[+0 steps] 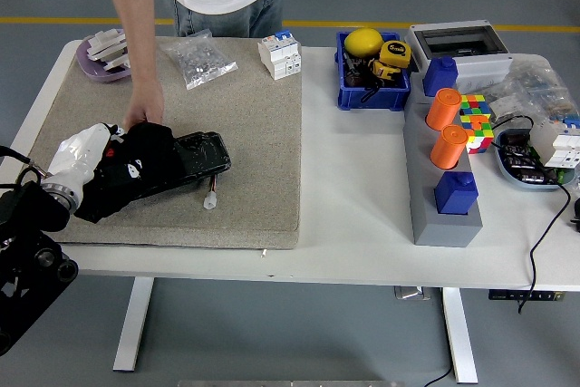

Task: Pick the rag up,wipe the panel,place it on the desk

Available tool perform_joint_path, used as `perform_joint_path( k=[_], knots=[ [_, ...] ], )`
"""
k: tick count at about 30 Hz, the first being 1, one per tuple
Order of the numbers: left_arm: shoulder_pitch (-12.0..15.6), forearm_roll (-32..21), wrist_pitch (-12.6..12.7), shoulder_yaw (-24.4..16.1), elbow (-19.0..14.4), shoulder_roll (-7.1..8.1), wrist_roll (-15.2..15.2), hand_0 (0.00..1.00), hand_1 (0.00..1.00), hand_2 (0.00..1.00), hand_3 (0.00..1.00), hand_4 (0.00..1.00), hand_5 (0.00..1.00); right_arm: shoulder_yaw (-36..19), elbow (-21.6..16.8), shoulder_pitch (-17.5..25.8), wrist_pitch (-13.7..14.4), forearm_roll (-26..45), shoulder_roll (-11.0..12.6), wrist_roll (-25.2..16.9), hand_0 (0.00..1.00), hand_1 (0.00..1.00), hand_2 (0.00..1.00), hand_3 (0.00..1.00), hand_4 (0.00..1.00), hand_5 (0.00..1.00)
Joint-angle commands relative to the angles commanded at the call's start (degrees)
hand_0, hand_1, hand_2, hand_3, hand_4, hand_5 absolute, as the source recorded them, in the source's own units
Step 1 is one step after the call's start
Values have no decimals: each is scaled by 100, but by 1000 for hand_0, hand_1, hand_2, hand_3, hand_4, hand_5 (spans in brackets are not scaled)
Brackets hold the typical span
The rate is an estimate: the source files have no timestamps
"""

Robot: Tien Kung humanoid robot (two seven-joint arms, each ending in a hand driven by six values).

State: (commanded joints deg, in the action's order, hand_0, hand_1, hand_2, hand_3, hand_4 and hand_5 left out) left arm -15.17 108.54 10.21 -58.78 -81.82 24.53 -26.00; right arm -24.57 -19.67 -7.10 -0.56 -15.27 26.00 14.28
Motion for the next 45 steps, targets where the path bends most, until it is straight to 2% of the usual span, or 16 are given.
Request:
perform_joint_path(
  k=[7, 18, 26, 33, 45],
  knots=[
    [-302, -69, -3, 308, 79, -126, -5, 199, 157, 535, 525, 172, 2, 14, -1, -27, 2, 6, 12, 4, 755, 615, 641, 618, 998, 623],
    [-758, -85, -22, 697, 178, -405, -43, 199, 155, 535, 525, 174, 2, 49, -8, -56, 4, 16, 11, -3, 755, 614, 641, 618, 998, 623],
    [-1144, -117, -90, 1029, 433, -609, -96, 199, 154, 535, 526, 179, 2, 76, -13, -82, 10, 21, 11, -11, 755, 614, 641, 617, 998, 623],
    [-1234, -152, -100, 1165, 598, -712, -109, 199, 155, 536, 527, 180, 2, 83, -15, -86, 9, 22, 10, -13, 754, 614, 641, 618, 998, 623],
    [-1206, -107, -81, 1072, 691, -666, -114, 200, 155, 535, 523, 180, 2, 66, -19, -81, 14, 5, 17, -15, 754, 614, 641, 618, 998, 623]
  ],
)
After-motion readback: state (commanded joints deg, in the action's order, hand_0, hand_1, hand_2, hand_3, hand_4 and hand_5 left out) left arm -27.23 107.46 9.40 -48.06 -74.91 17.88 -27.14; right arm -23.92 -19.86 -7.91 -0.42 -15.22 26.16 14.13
